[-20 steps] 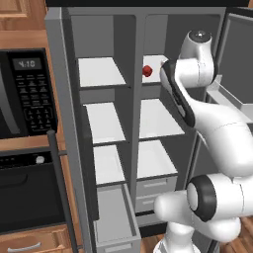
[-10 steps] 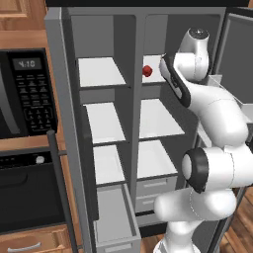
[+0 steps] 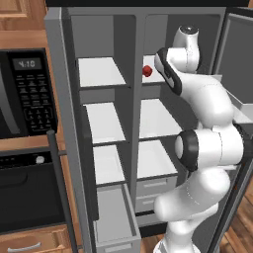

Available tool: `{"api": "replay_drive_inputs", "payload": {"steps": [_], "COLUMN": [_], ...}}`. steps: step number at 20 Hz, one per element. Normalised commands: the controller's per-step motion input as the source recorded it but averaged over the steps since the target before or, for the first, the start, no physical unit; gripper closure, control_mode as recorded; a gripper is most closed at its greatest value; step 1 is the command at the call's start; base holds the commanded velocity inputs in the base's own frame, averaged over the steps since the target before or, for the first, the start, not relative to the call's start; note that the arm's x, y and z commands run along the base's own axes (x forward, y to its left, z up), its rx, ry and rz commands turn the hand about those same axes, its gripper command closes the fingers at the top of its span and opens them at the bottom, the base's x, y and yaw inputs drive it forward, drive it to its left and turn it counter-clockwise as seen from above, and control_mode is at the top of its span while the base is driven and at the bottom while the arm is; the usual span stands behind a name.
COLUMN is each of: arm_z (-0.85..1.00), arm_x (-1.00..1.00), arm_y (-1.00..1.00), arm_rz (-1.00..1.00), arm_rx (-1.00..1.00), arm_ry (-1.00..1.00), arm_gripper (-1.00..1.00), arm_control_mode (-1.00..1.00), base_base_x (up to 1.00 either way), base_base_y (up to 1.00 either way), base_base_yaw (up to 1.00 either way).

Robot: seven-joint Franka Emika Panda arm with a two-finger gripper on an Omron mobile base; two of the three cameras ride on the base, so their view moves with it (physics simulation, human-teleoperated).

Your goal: Take the lemon and bell pepper from the fridge shelf and place them in the freezer drawer to begin freezing them.

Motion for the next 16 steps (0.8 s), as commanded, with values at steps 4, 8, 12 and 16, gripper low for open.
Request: {"api": "replay_drive_inputs", "payload": {"steps": [4,8,12,16], "arm_z": [-0.33,-0.18,-0.02,-0.01], "arm_x": [0.37,0.39,0.38,0.43], "arm_y": [-0.13,-0.17,-0.15,0.0], "arm_rz": [0.0,0.0,0.0,0.0], "arm_rx": [0.0,0.0,0.0,0.0], "arm_ry": [0.0,0.0,0.0,0.0], "arm_gripper": [-1.0,-1.0,-1.0,-1.0], "arm_control_mode": [-1.0,-1.0,-1.0,-1.0], "base_base_x": [0.0,0.0,0.0,0.0], "base_base_y": [0.0,0.0,0.0,0.0], "base_base_yaw": [0.0,0.0,0.0,0.0]}}
